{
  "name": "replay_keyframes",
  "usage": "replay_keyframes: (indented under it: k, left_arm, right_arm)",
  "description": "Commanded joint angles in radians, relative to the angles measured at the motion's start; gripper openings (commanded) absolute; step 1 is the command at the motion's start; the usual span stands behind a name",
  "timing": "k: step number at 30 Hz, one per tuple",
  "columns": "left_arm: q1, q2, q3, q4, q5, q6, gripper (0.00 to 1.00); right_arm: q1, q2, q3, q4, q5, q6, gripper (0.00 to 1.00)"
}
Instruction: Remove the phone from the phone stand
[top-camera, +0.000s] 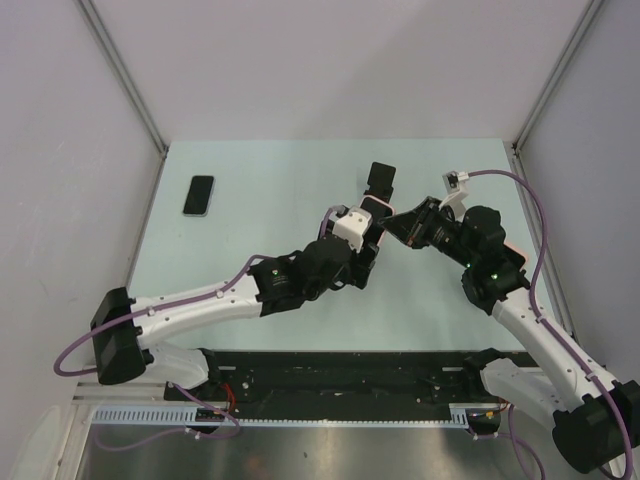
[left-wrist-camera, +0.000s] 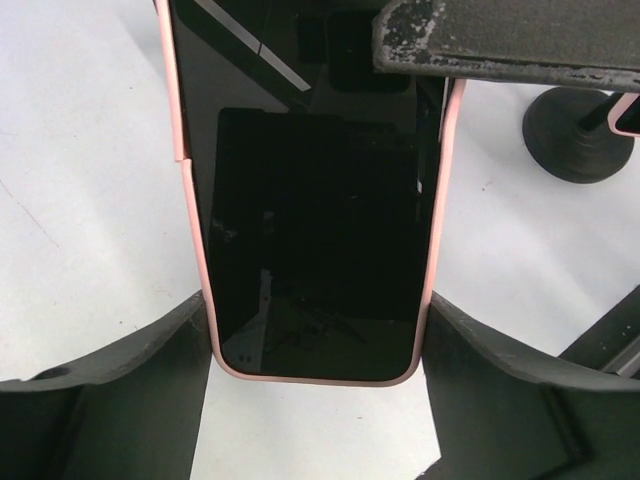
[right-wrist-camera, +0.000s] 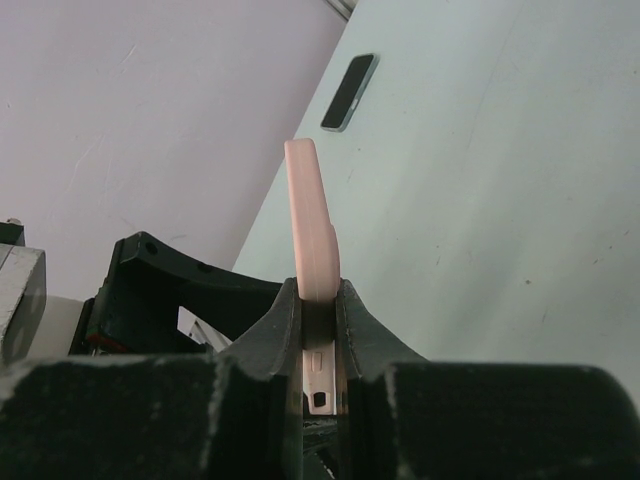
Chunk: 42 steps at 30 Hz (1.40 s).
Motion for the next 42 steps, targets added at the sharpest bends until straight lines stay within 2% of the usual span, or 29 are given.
replay_keyframes:
  k: [1, 3, 4, 6, 7, 8, 9, 11, 12, 15, 18, 23, 26, 34, 37, 38, 42]
  left_arm:
    - [0.000, -0.001, 0.050, 0.003, 0.000, -0.017, 0.60]
    - [0.002, -0.002, 0.050, 0.000, -0.008, -0.010, 0.49]
    - [0.003, -0.005, 0.050, 0.000, -0.009, -0.004, 0.38]
    - [0.013, -0.011, 0.044, 0.000, -0.008, 0.002, 0.27]
    - [0.016, -0.014, 0.042, -0.002, -0.005, 0.004, 0.19]
    - [0.026, -0.019, 0.038, -0.003, -0.003, 0.007, 0.16]
    - [0.034, -0.022, 0.035, -0.002, 0.002, 0.009, 0.13]
    - [0.057, -0.033, 0.024, -0.009, 0.012, 0.013, 0.08]
    - [0.065, -0.036, 0.022, -0.009, 0.015, 0.013, 0.06]
    - [0.108, -0.056, 0.010, -0.026, 0.025, 0.029, 0.01]
    - [0.176, -0.083, -0.004, -0.051, 0.037, 0.048, 0.00]
    - [0.342, -0.105, -0.019, -0.094, 0.058, 0.127, 0.00]
    - [0.451, -0.091, -0.017, -0.107, 0.072, 0.185, 0.00]
    - [0.748, 0.076, 0.074, -0.129, 0.167, 0.271, 0.00]
    - [0.833, 0.137, 0.116, -0.134, 0.202, 0.265, 0.00]
    - [0.851, 0.180, 0.128, -0.134, 0.212, 0.266, 0.00]
    - [0.939, 0.291, 0.203, -0.138, 0.223, 0.280, 0.00]
  right_arm:
    - [0.005, -0.031, 0.011, 0.098, -0.014, 0.021, 0.00]
    - [0.005, -0.026, 0.011, 0.093, -0.017, 0.019, 0.00]
    - [0.007, -0.025, 0.011, 0.083, -0.019, 0.016, 0.00]
    - [0.005, -0.023, 0.011, 0.067, -0.017, 0.001, 0.00]
    - [0.005, -0.028, 0.011, 0.052, -0.010, -0.005, 0.04]
    - [0.005, -0.029, 0.011, 0.047, -0.007, -0.013, 0.10]
    - [0.005, -0.032, 0.011, 0.043, -0.002, -0.027, 0.29]
    - [0.002, -0.043, 0.011, 0.029, 0.012, -0.041, 0.48]
    - [-0.003, -0.048, 0.011, 0.015, 0.016, -0.054, 0.67]
    - [-0.045, -0.078, 0.013, -0.024, 0.007, -0.082, 0.88]
    - [-0.116, -0.120, 0.014, -0.078, -0.008, -0.107, 0.96]
    - [-0.280, -0.207, 0.033, -0.233, -0.029, -0.199, 0.96]
    - [-0.317, -0.256, 0.068, -0.346, 0.006, -0.277, 0.98]
    - [-0.314, -0.365, 0.140, -0.564, 0.173, -0.458, 1.00]
    - [-0.290, -0.411, 0.152, -0.609, 0.315, -0.541, 1.00]
    - [-0.274, -0.421, 0.149, -0.621, 0.422, -0.555, 1.00]
    - [-0.143, -0.473, 0.120, -0.606, 0.621, -0.627, 1.00]
